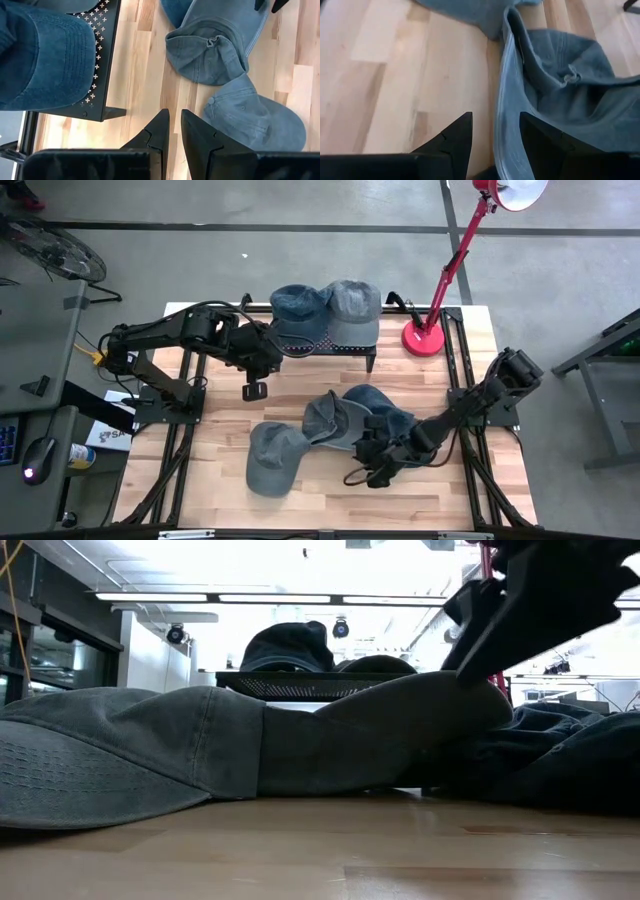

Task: Pick & Place hat
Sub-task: Stack the top gray cap on the gray cap on the shelf

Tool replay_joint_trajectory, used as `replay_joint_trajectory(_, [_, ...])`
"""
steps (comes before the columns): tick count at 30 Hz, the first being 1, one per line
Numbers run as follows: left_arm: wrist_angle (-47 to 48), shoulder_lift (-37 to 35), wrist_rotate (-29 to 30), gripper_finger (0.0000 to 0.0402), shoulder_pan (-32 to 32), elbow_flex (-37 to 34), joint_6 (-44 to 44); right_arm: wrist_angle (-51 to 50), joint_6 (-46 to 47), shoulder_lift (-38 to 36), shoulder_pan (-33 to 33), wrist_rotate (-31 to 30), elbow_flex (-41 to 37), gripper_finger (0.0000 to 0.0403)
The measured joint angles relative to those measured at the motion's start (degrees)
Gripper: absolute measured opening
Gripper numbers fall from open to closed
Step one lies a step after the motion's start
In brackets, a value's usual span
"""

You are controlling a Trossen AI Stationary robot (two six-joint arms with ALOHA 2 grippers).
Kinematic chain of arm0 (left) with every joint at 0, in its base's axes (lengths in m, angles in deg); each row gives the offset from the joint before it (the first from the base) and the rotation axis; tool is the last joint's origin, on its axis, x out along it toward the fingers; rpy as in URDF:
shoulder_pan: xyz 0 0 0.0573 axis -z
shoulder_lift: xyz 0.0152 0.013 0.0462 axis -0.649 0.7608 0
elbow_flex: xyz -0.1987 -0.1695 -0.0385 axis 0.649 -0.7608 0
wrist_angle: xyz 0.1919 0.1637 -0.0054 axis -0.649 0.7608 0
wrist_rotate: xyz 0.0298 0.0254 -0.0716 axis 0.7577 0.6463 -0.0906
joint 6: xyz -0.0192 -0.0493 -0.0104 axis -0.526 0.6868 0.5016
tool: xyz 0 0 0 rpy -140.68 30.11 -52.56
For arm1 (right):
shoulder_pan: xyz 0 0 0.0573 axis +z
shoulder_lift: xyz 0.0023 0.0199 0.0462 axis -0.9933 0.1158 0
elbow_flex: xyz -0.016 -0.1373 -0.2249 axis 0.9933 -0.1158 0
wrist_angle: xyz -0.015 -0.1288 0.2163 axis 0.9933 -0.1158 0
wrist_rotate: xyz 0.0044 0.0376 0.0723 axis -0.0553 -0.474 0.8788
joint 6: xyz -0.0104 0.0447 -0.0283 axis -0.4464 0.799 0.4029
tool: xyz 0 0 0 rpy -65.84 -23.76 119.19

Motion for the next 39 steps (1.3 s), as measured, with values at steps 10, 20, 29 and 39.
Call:
replay_joint_trajectory(10, [0.00,0.00,0.00,0.0046,0.00,0.00,0.41,-8.77,4.76,0.02,0.02,0.67,0.02,0.0155])
replay_joint_trajectory(20, [0.00,0.02,-0.02,0.0046,0.00,0.00,0.41,-8.18,7.58,0.02,0.11,0.28,0.02,0.0069])
replay_joint_trajectory(29, [-0.04,0.04,-0.04,0.0046,0.00,0.00,0.41,-7.90,13.47,-2.46,0.10,-1.35,0.02,0.0008])
replay_joint_trajectory(39, [-0.69,0.04,-0.09,0.0046,0.00,0.00,0.41,-13.34,13.18,-14.79,2.79,-10.16,5.87,0.0005])
